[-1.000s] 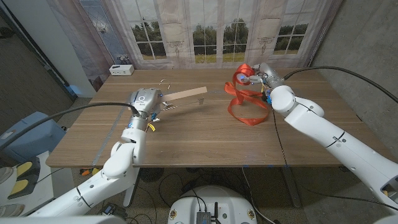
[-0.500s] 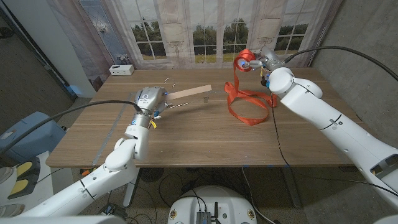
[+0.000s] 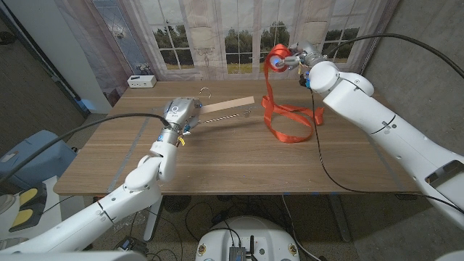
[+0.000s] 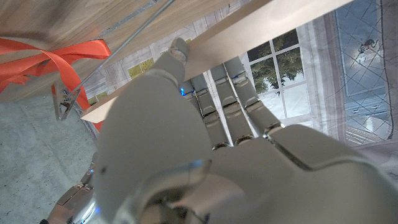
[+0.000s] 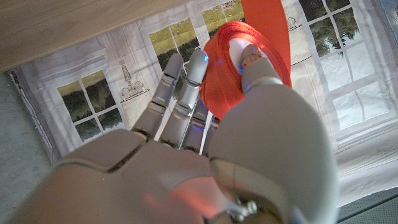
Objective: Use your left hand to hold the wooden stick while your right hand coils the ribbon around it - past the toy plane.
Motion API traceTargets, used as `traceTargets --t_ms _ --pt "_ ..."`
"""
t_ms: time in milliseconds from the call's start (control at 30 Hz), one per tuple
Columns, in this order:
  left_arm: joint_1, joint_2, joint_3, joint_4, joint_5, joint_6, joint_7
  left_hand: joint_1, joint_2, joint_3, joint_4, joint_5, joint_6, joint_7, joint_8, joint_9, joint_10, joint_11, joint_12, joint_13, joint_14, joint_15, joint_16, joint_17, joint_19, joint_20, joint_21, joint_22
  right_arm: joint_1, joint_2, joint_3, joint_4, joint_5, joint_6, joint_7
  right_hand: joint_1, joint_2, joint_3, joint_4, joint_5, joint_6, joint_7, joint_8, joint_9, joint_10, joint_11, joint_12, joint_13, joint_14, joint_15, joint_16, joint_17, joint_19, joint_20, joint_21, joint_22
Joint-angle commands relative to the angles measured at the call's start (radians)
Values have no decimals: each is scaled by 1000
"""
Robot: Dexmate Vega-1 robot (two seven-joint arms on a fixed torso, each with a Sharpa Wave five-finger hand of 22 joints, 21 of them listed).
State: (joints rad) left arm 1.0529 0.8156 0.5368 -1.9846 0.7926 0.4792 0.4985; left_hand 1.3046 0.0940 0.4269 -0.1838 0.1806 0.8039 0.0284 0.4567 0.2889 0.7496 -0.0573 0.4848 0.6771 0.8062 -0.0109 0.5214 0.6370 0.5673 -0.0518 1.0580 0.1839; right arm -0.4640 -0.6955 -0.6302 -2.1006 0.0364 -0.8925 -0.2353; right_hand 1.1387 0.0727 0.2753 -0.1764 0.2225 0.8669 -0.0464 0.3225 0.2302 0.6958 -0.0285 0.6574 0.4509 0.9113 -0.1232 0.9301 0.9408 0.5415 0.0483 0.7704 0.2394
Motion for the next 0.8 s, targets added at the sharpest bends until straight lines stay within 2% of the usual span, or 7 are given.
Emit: traceTargets --t_ms 33,333,800 --pt "-54 -17 27 44 -19 -64 12 40 54 25 22 5 37 -29 2 39 36 -26 -2 4 96 -203 0 4 -5 -59 6 2 107 10 -79 -23 -40 -35 42 35 41 23 13 6 251 119 4 68 310 20 320 179 13 -5 2 3 3 7 13 5" --pt "-87 -33 44 66 -16 -65 -5 40 52 28 20 5 37 -30 0 40 35 -28 -5 6 95 -202 -3 8 -6 -59 13 1 133 21 -115 -80 -75 -92 45 33 32 35 10 12 262 124 6 77 322 20 324 179 28 -3 -5 7 12 6 35 4" --pt "-174 -75 92 124 -8 -55 -60 41 47 32 17 6 41 -22 -2 40 40 -22 -10 7 100 -205 -6 13 -6 -60 23 -1 123 -13 -131 -189 -98 -147 54 28 20 50 9 22 271 126 5 86 329 21 324 179 45 -5 -13 12 13 9 56 3"
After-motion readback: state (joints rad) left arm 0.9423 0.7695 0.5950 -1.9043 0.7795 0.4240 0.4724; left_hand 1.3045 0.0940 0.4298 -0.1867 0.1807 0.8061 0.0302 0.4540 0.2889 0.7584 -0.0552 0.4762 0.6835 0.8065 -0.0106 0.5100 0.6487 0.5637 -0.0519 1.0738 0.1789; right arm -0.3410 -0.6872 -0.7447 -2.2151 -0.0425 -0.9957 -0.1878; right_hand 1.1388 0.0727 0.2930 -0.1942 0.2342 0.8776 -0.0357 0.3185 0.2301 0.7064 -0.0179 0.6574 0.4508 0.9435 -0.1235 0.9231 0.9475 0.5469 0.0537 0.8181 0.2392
